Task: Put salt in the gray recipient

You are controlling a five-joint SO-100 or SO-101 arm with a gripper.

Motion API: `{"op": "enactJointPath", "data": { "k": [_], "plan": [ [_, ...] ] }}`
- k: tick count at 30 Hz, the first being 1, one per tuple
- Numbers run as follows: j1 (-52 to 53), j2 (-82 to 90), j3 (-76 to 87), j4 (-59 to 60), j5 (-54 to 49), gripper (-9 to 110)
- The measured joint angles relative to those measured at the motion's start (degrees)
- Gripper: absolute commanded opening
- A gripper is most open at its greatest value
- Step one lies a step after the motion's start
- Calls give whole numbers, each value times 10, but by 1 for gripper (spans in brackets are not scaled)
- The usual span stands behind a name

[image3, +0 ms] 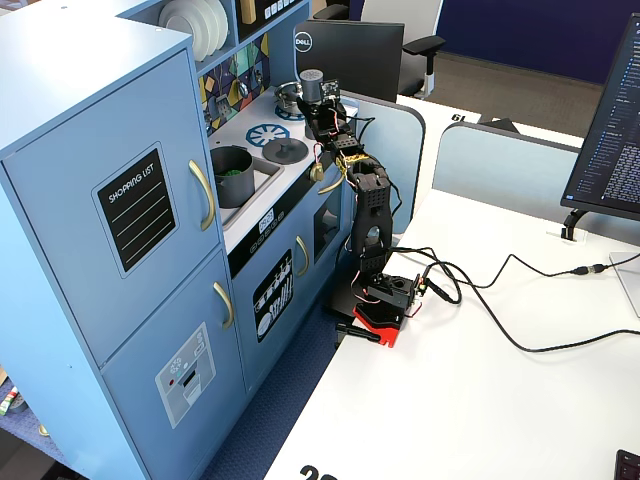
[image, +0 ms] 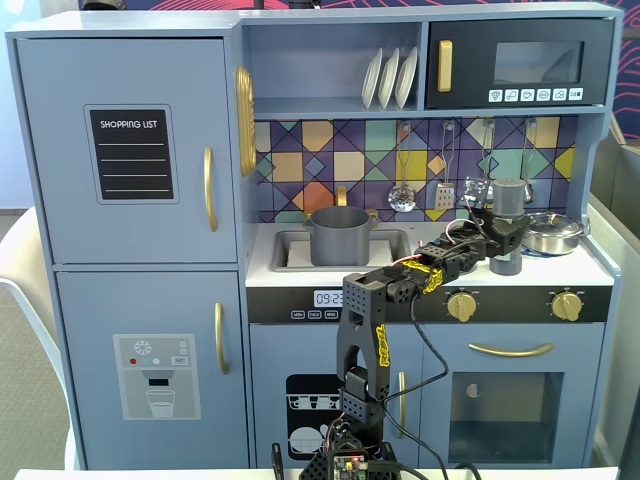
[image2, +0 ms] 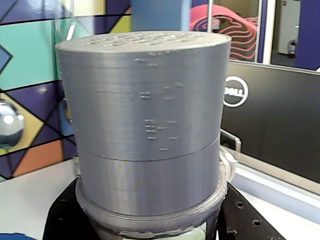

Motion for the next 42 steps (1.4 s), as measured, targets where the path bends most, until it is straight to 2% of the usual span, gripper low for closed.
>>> {"op": "enactJointPath", "data": {
  "k": [1,4,6,8,11,13,15,19,20,23,27,30,35,42],
  "plan": [
    [-1,0,1,0,0,7],
    [-1,0,10,-6,7,37],
    [4,2,18,-11,11,49],
    [12,1,33,-11,6,57],
    [25,1,60,-10,-9,60],
    [31,12,76,-4,-19,55],
    [35,40,99,18,-27,45],
    [41,176,178,131,-33,3],
    [41,225,200,182,-36,0],
    [4,384,263,367,-76,0],
    [-102,576,349,628,-99,0],
    [-203,693,437,744,-97,0],
    [-369,840,597,802,-48,0],
    [-456,916,790,777,-15,0]
  ]
}}
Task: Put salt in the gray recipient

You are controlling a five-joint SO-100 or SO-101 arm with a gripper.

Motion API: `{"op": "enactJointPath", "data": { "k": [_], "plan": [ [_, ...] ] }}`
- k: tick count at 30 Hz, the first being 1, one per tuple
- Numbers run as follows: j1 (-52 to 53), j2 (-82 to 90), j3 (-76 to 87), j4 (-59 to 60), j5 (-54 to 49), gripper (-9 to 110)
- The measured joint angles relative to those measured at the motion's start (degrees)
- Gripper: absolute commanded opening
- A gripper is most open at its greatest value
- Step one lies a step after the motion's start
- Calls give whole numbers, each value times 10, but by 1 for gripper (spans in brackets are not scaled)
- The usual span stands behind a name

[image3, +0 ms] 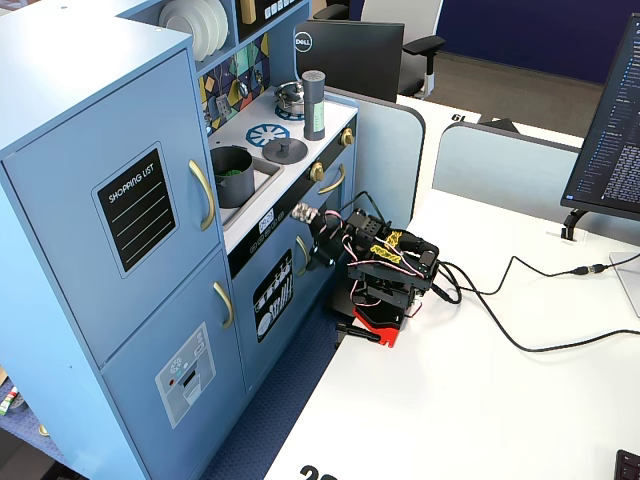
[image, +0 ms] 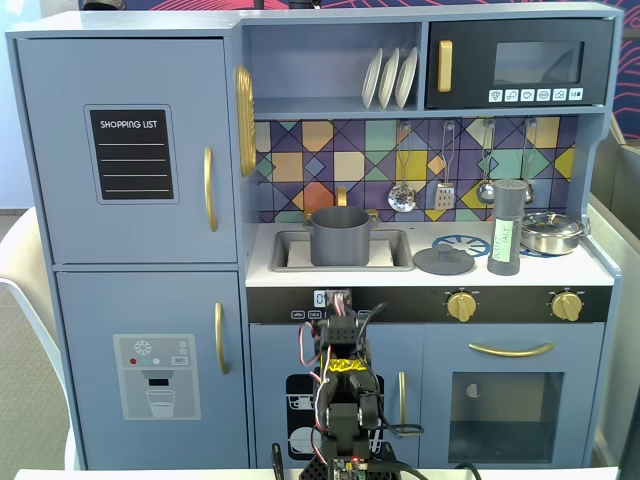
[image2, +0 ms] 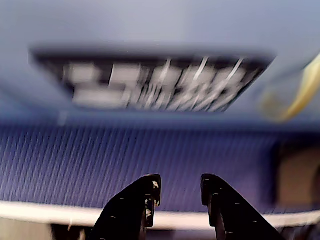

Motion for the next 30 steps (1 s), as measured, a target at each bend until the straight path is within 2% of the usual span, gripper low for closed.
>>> {"op": "enactJointPath", "data": {
  "k": [14,30],
  "plan": [
    [-28,11,53,76,-8,3],
    [-28,11,54,79,-9,6]
  ]
}}
